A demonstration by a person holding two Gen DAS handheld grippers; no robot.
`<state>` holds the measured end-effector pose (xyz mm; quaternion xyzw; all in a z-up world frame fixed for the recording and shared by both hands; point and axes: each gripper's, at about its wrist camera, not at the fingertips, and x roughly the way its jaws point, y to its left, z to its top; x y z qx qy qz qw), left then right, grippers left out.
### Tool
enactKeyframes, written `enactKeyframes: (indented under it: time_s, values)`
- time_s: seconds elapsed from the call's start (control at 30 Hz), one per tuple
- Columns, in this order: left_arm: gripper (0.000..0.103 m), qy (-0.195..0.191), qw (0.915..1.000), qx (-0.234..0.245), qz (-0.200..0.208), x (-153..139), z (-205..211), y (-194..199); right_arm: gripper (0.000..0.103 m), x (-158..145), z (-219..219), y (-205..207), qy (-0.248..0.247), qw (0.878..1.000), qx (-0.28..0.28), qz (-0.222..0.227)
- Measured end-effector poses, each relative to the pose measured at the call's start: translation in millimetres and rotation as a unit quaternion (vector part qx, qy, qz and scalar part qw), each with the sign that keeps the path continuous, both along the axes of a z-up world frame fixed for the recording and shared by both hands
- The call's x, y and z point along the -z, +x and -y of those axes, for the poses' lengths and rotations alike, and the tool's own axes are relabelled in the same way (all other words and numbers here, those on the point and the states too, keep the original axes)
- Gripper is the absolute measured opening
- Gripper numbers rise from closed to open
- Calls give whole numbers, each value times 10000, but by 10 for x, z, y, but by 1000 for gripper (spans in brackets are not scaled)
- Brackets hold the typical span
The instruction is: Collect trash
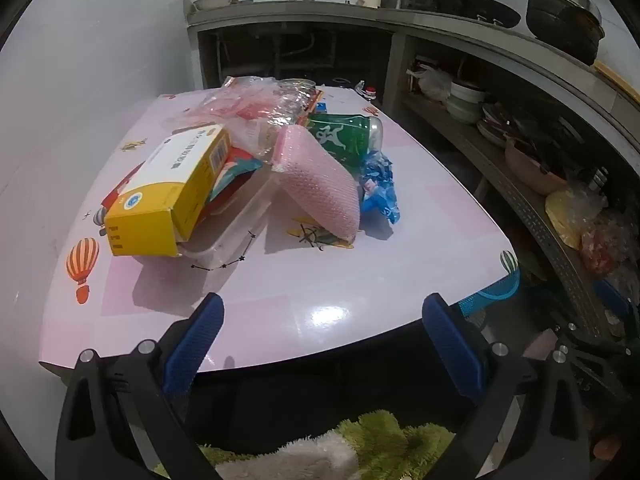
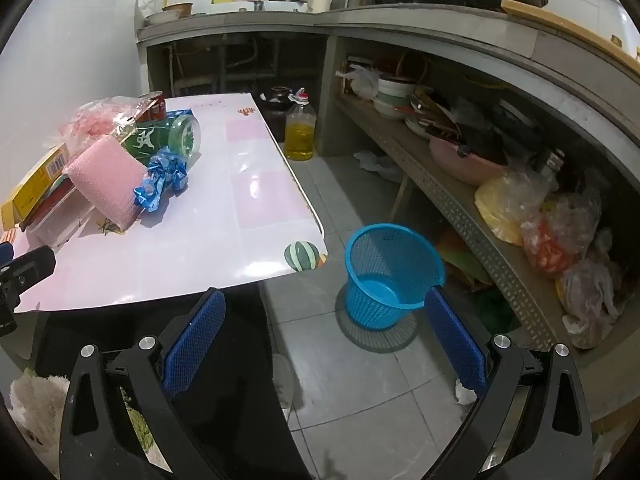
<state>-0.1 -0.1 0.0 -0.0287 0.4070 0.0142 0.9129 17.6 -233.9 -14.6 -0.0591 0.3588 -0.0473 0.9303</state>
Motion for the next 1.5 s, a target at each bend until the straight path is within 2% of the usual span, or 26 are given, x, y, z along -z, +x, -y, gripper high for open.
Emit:
enactKeyframes:
  time_s: [0.2, 0.47, 0.57, 1.5]
  values:
    - [97, -24, 10000, 33, -25, 7, 13, 10, 95, -16, -18, 2, 12, 10000, 18, -5]
    - [97, -101, 9999, 42, -65, -54, -215, 92, 95, -57, -31, 25, 24, 10000, -6, -13]
    - [97, -85, 9999, -80, -3, -9, -132, 0, 95, -35, -22, 19, 53, 10000, 12, -29]
    - [97, -80, 9999, -127, -35, 33, -134, -9, 95, -44, -6, 27, 64, 10000, 2, -36]
